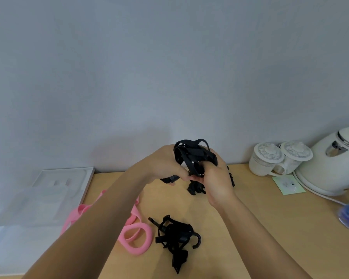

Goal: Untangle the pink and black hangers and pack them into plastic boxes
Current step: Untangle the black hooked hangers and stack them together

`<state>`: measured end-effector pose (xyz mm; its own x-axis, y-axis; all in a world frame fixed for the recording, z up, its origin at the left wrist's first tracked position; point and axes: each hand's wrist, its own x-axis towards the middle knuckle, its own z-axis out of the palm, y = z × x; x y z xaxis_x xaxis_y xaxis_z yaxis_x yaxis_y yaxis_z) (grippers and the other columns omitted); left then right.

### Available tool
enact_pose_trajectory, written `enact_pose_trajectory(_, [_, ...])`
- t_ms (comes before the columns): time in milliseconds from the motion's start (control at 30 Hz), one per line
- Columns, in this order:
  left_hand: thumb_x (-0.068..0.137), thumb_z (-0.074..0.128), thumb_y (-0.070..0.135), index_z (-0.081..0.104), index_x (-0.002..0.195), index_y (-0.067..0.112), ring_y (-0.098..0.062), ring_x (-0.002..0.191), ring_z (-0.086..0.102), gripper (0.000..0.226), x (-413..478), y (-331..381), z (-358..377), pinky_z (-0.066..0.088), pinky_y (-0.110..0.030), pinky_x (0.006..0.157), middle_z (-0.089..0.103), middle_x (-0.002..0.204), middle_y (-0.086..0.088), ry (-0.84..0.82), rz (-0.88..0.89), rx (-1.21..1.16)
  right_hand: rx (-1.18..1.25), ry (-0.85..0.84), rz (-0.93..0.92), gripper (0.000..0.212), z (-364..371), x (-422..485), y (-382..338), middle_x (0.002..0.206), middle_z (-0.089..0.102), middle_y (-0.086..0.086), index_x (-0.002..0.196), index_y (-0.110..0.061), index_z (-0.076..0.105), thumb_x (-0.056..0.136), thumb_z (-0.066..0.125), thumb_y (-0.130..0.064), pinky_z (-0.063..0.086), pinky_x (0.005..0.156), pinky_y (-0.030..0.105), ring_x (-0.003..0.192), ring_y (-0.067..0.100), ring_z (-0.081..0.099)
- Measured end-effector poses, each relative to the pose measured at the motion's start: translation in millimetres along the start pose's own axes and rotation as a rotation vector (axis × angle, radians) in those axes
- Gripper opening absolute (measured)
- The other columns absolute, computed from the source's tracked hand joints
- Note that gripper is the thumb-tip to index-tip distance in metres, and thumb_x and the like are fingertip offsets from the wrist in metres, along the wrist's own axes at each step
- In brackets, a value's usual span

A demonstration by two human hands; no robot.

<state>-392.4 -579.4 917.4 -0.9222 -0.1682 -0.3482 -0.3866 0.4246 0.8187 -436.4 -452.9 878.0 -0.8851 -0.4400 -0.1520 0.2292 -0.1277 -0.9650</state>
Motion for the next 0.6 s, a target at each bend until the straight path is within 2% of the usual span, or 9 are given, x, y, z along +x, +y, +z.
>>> enact_pose_trajectory(100, [0.063, 0.063, -0.001, 0.055, 0.076, 0.002, -0.014, 0.039, 0.042, 0.016, 4.3, -10.5, -0.1, 0.043, -0.027, 0.052, 0.046, 0.043, 0.002, 0.150, 0.009, 0.033, -0.070, 0.027, -0.039, 0.037, -1.4, 0.8, 2.3, 0.085, 0.069, -0.003, 0.082, -0.029, 0.068, 0.090, 0.043, -0.003, 0.051, 0.084, 0.039, 0.090, 0.021, 0.063])
enact_pose_trajectory(200, [0.070, 0.062, 0.003, 0.052, 0.067, -0.003, -0.016, 0.040, 0.041, 0.012, 7.0, -12.6, 2.5, 0.043, -0.024, 0.051, 0.046, 0.043, 0.000, 0.191, 0.029, 0.075, -0.149, -0.049, -0.038, 0.030, 1.1, 1.2, 6.4, 0.096, 0.067, -0.003, 0.092, -0.029, 0.063, 0.092, 0.043, -0.006, 0.047, 0.089, 0.032, 0.096, 0.016, 0.060])
enact_pose_trajectory(267, [0.072, 0.061, 0.006, 0.049, 0.056, 0.005, -0.014, 0.040, 0.042, 0.019, 5.9, -10.5, 4.6, 0.045, -0.023, 0.051, 0.046, 0.040, 0.002, 0.167, 0.044, 0.100, -0.159, -0.112, -0.011, 0.033, 2.6, 2.1, 10.2, 0.104, 0.065, -0.005, 0.103, -0.031, 0.058, 0.093, 0.040, -0.004, 0.048, 0.092, 0.034, 0.102, 0.014, 0.059])
enact_pose_trajectory(333, [0.071, 0.063, 0.006, 0.047, 0.050, 0.010, -0.013, 0.040, 0.042, 0.027, 3.7, -7.8, 6.2, 0.043, -0.021, 0.049, 0.046, 0.039, 0.004, 0.134, 0.058, 0.104, -0.162, -0.138, -0.011, 0.035, 2.7, 2.5, 12.4, 0.104, 0.066, -0.004, 0.108, -0.028, 0.057, 0.094, 0.039, -0.002, 0.053, 0.087, 0.033, 0.099, 0.014, 0.061])
enact_pose_trajectory(433, [0.071, 0.066, 0.002, 0.047, 0.044, 0.016, -0.013, 0.040, 0.040, 0.036, 1.0, -8.2, 6.4, 0.040, -0.020, 0.048, 0.043, 0.040, 0.003, 0.073, 0.052, 0.048, -0.241, -0.133, -0.064, 0.038, -1.4, 3.6, 10.3, 0.087, 0.065, -0.009, 0.094, -0.029, 0.060, 0.093, 0.036, 0.001, 0.048, 0.070, 0.014, 0.081, 0.005, 0.059])
enact_pose_trajectory(500, [0.072, 0.069, -0.003, 0.053, 0.051, 0.015, -0.011, 0.043, 0.041, 0.031, -0.7, -9.4, 5.2, 0.041, -0.021, 0.047, 0.045, 0.044, 0.004, 0.015, 0.053, 0.011, -0.282, -0.164, -0.086, 0.040, -2.4, 3.1, 7.3, 0.079, 0.061, -0.012, 0.086, -0.028, 0.059, 0.093, 0.035, 0.003, 0.043, 0.060, 0.005, 0.070, -0.004, 0.056])
enact_pose_trajectory(567, [0.069, 0.073, -0.006, 0.063, 0.069, 0.010, -0.013, 0.054, 0.049, 0.019, -2.1, -9.5, 4.6, 0.047, -0.023, 0.051, 0.055, 0.058, 0.002, -0.053, 0.037, 0.027, -0.310, -0.183, -0.102, 0.034, -2.6, 2.4, 6.1, 0.071, 0.057, -0.006, 0.080, -0.015, 0.058, 0.091, 0.034, 0.006, 0.041, 0.054, 0.007, 0.061, 0.001, 0.051])
enact_pose_trajectory(600, [0.068, 0.074, -0.007, 0.065, 0.078, 0.007, -0.014, 0.060, 0.052, 0.020, -2.9, -9.0, 5.2, 0.049, -0.025, 0.054, 0.058, 0.065, 0.001, -0.073, 0.028, 0.052, -0.317, -0.176, -0.117, 0.031, -2.9, 1.8, 6.2, 0.068, 0.055, -0.003, 0.079, -0.010, 0.057, 0.089, 0.034, 0.008, 0.041, 0.053, 0.009, 0.059, 0.003, 0.048])
